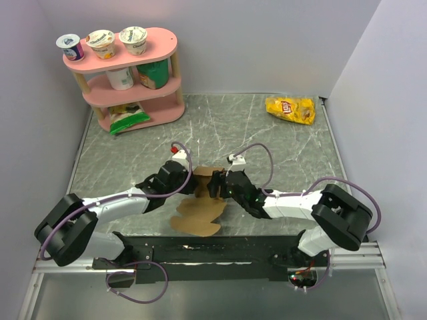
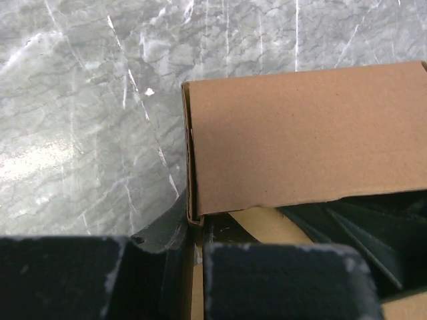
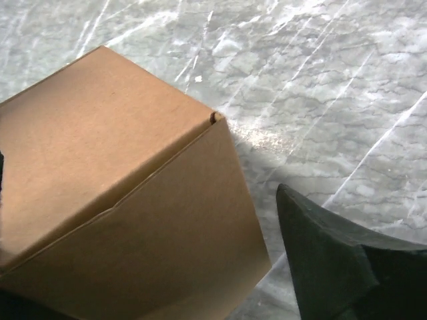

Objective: Fold the paper box

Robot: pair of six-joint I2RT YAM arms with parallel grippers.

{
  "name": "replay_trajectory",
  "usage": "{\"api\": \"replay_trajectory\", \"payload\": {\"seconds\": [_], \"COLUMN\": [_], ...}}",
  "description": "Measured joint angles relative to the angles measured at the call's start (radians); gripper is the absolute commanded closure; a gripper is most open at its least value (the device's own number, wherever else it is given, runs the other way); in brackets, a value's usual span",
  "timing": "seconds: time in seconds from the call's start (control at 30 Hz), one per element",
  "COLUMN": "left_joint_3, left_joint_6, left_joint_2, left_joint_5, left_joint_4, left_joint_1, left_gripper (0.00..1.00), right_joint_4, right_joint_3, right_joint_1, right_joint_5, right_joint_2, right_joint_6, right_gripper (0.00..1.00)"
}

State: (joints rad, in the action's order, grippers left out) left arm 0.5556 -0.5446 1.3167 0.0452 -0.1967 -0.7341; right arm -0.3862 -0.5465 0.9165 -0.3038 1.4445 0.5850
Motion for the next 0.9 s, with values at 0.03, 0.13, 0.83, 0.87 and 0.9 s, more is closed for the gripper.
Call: {"api": "replay_trajectory", "payload": {"seconds": [0.03,0.13,0.83,0.87,0.9], "left_joint_3": [0.000,0.000,0.160,0.169,0.179], "left_joint_6": [-0.001,-0.003,-0.062,-0.062,-0.063], "left_joint_2": [0.000,0.000,0.147,0.153,0.162], "left_joint_5": [0.000,0.008,0.093,0.095,0.095], "left_joint_4": [0.001,0.002,0.123,0.129,0.135], "left_joint_1": [-0.001,-0.003,-0.027,-0.029,-0.030], "left_gripper": [0.94,0.95,0.94,0.94,0.94], "right_joint_4": [0.004,0.009,0.146,0.148,0.150], "right_joint_3": [-0.005,-0.015,-0.037,-0.038,-0.038], "right_joint_1": [0.003,0.015,0.035,0.037,0.039], "right_joint_5": [-0.008,-0.029,-0.261,-0.266,-0.273], "right_joint_2": [0.005,0.009,0.026,0.027,0.029], "right_joint_6": [-0.003,-0.010,-0.014,-0.013,-0.011], "right_gripper": [0.28,0.33,0.46,0.48,0.51]}}
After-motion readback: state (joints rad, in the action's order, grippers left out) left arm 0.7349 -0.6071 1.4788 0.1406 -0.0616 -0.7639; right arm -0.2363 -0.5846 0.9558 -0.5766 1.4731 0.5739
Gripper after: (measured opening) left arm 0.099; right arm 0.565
